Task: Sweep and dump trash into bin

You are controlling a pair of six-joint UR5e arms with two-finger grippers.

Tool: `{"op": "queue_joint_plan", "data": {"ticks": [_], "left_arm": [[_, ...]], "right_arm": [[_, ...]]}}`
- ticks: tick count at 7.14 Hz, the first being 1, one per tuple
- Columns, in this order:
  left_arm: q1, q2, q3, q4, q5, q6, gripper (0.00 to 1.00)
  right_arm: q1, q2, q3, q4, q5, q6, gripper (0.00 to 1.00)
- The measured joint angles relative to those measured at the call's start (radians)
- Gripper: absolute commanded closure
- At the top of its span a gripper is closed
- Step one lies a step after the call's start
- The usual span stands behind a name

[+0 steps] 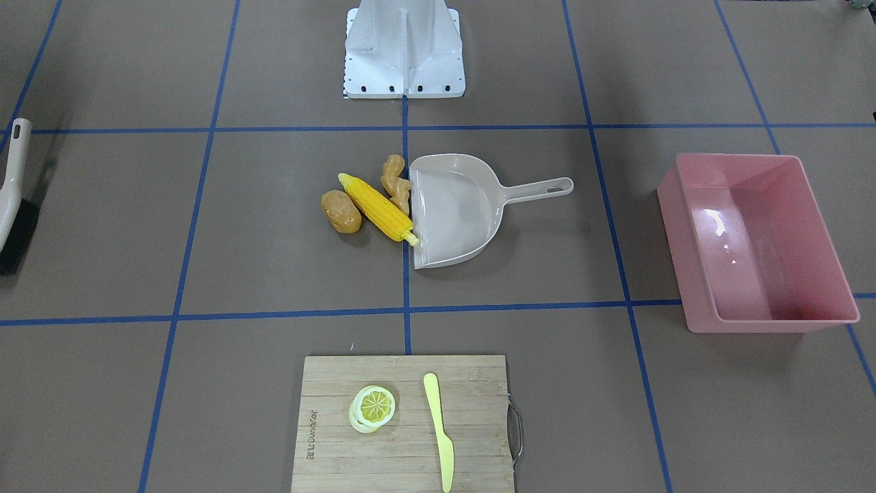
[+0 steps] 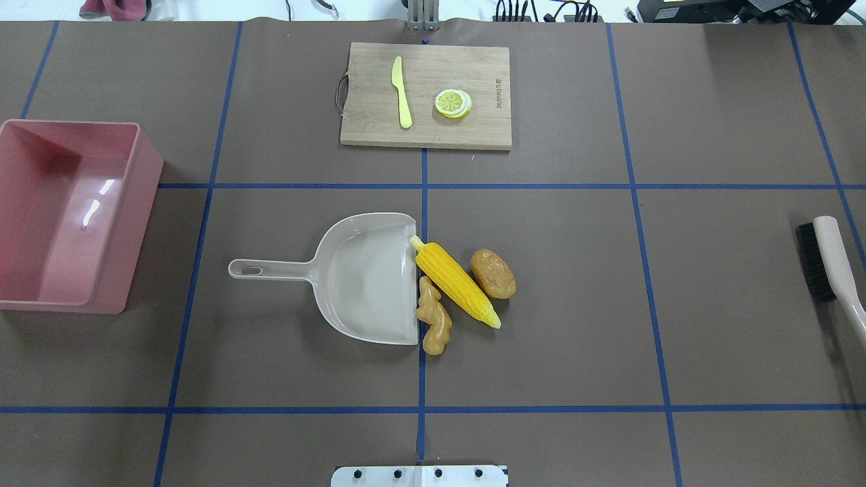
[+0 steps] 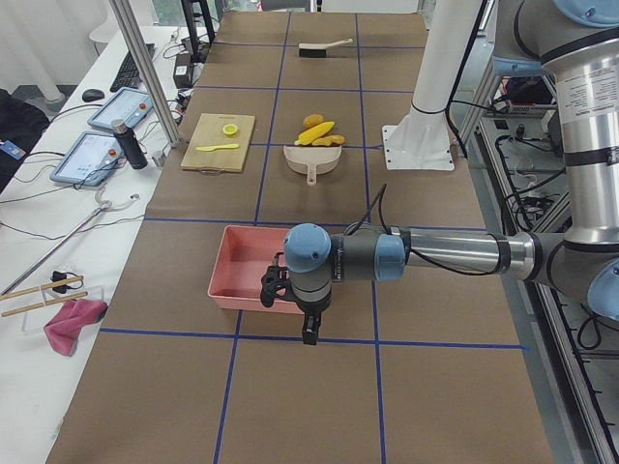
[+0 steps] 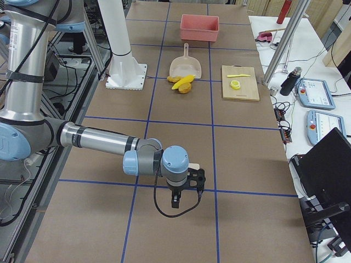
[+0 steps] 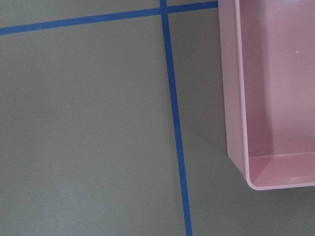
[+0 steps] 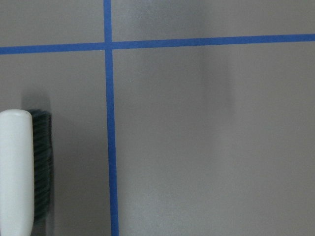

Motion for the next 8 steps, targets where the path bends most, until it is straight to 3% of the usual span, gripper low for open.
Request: {"op": "queue_joint_plan", "data": {"ticks": [8], "left_arm": [[0.001, 0.0, 0.003, 0.0, -0.001, 0.0, 0.02]], "right_arm": [[0.004, -0.01, 0.027, -0.001, 0.018, 0.002, 0.0]]}}
